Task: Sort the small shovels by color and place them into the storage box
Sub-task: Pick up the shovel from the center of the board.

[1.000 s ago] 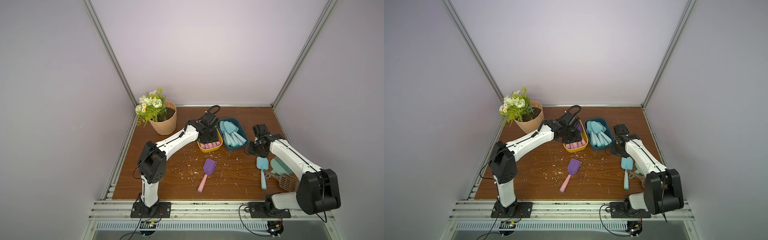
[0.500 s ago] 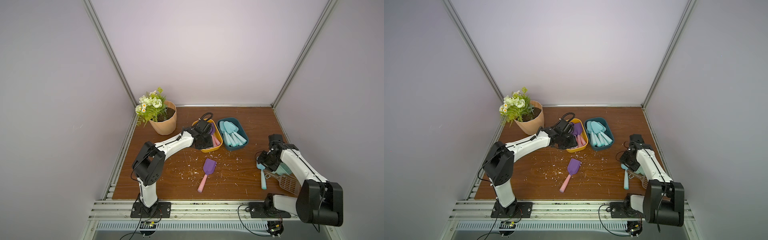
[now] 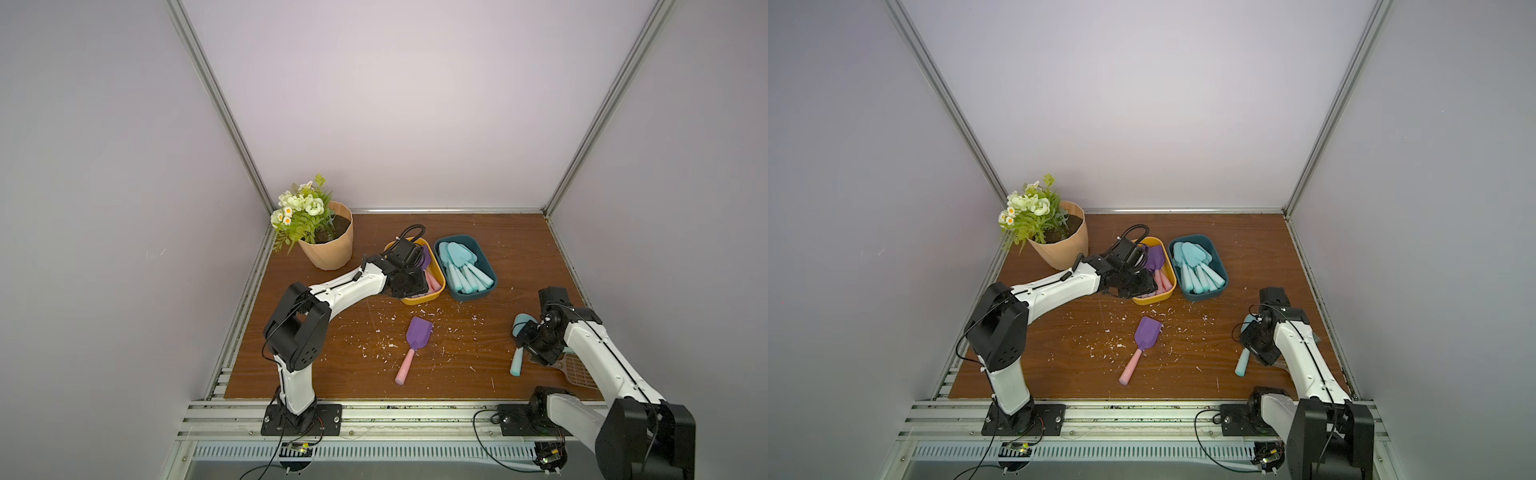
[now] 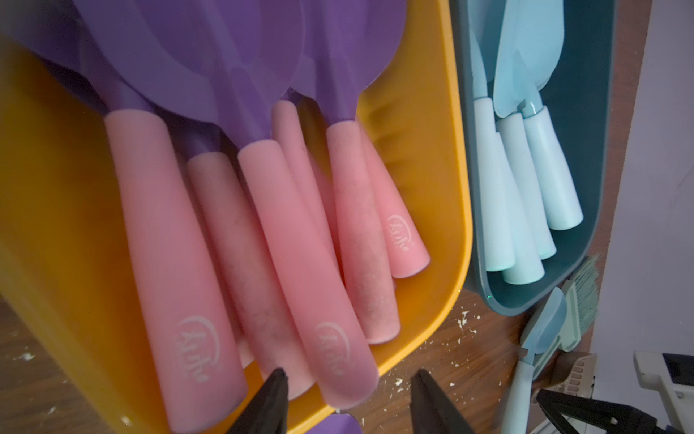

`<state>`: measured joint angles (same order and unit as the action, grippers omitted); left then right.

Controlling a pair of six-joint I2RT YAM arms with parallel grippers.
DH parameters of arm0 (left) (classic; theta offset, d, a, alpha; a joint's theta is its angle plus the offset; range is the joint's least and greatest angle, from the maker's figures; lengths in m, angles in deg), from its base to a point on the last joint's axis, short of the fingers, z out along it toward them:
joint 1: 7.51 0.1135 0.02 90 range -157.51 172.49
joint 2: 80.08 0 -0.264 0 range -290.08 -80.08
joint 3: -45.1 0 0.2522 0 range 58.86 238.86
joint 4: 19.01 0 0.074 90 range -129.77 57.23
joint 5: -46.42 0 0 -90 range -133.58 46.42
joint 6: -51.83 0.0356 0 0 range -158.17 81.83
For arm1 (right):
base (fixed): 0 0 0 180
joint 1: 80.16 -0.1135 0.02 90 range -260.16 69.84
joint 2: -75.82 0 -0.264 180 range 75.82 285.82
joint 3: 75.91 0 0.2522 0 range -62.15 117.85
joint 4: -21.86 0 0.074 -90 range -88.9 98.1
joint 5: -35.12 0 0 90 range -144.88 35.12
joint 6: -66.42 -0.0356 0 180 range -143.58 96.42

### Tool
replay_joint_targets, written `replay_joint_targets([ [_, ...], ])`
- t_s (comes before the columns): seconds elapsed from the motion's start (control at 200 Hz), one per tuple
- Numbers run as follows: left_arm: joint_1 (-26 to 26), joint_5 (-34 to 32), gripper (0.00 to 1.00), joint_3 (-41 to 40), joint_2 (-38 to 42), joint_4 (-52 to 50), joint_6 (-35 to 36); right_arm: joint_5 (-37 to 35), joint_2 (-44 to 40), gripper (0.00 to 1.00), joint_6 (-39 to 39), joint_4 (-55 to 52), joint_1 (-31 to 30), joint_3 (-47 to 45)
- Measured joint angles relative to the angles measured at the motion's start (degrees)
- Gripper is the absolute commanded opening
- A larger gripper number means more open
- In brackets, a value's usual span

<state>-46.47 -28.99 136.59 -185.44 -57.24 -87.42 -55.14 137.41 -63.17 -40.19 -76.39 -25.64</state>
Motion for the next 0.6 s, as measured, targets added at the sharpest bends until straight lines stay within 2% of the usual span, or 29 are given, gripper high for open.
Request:
replay_joint_targets([
  [0.18, 0.00, 0.22, 0.55, -0.07, 0.00, 0.04, 0.15, 0.61, 0.48, 0.45, -1.44, 1.16, -1.70, -1.66],
  [0.325, 0.00, 0.22, 0.55, -0.07, 0.00, 0.02, 0.22, 1.88, 2.75, 0.42, -3.19, 4.39, -6.95, -3.74],
  [0.385, 0.00, 0.20, 0.55, -0.07, 0.00, 0.00, 0.22, 2.36, 3.65, 0.34, -4.13, 5.68, -9.49, -4.44],
  [0.485, 0.00, 0.17, 0.55, -0.11, 0.11, -0.20, 0.22, 3.63, 4.17, 0.10, -5.44, 7.43, -12.28, -5.07],
  [0.54, 0.00, 0.11, 0.55, -0.68, 0.68, -0.13, 0.22, 3.67, 3.85, 0.03, -5.88, 7.69, -12.74, -5.09],
  [0.6, 0.00, -0.26, 0.55, -2.12, 2.05, -0.17, 0.22, 3.48, 3.74, 0.01, -6.27, 7.74, -12.94, -4.87],
])
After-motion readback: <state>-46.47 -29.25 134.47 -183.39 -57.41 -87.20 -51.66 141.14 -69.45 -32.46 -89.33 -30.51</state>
